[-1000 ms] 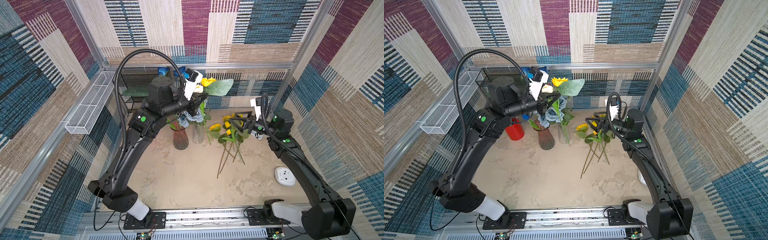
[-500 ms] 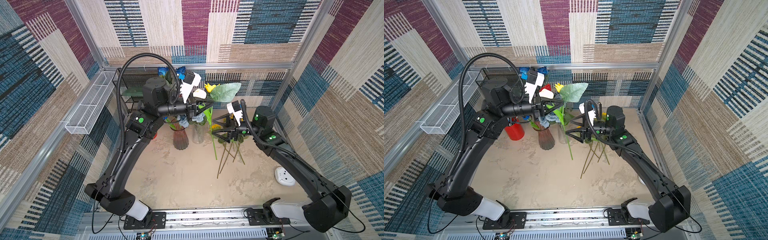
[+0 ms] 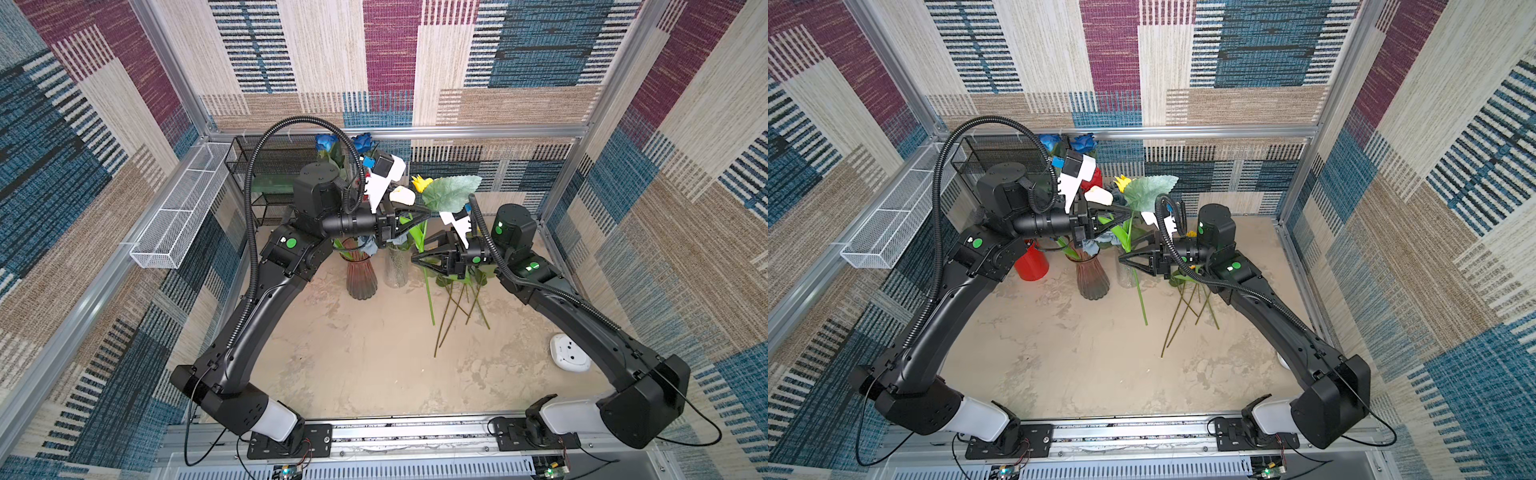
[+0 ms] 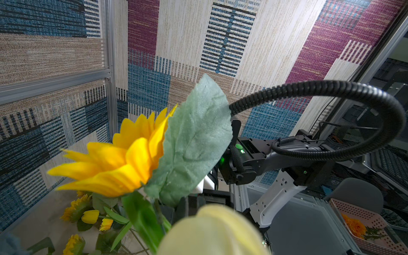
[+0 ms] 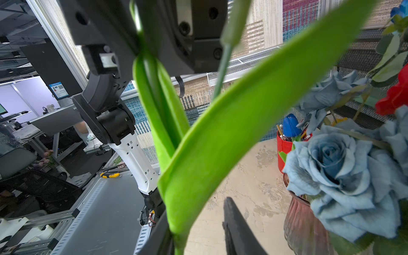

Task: Pick out yellow flowers from the vase
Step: Place the flower at the center of the board.

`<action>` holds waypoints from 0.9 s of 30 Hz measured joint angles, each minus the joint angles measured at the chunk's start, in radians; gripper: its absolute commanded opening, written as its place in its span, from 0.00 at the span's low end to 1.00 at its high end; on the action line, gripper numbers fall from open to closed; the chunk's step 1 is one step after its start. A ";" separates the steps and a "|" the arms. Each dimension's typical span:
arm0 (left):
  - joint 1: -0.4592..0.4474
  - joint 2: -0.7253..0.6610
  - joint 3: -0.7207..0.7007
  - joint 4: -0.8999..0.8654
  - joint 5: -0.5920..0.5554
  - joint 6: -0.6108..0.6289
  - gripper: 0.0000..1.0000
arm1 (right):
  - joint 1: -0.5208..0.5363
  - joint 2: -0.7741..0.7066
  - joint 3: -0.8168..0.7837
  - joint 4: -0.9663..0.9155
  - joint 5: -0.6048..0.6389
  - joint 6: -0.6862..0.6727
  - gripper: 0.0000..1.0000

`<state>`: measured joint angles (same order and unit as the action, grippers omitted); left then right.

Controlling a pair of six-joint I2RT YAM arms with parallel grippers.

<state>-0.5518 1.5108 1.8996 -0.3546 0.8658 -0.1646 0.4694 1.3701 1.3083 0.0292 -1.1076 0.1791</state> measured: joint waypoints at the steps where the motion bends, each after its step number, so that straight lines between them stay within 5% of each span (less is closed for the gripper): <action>1: 0.000 0.000 -0.003 0.002 -0.002 0.000 0.04 | 0.000 0.001 0.001 -0.002 -0.001 0.000 0.16; 4: 0.000 0.000 -0.013 0.008 -0.022 0.001 0.10 | 0.001 0.000 0.002 -0.005 -0.011 0.000 0.13; 6: 0.001 -0.001 -0.018 0.014 -0.023 0.001 0.14 | 0.001 0.000 0.002 -0.005 -0.009 -0.001 0.01; 11: 0.000 -0.008 -0.027 0.019 -0.029 0.003 0.35 | 0.000 -0.011 -0.005 -0.004 0.005 -0.003 0.00; 15: 0.000 -0.014 -0.039 0.021 -0.054 0.005 0.91 | -0.006 -0.028 -0.021 0.009 0.019 0.001 0.00; 16: 0.000 -0.017 -0.046 0.022 -0.055 0.008 0.99 | -0.010 -0.033 -0.027 0.014 0.019 0.001 0.00; 27: 0.001 -0.088 -0.122 0.025 -0.124 0.026 0.99 | -0.113 -0.117 -0.144 0.055 0.276 0.043 0.00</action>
<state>-0.5507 1.4227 1.7771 -0.3294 0.7414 -0.1387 0.3561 1.2530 1.1645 0.0837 -0.8314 0.2226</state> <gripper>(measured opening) 0.992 0.081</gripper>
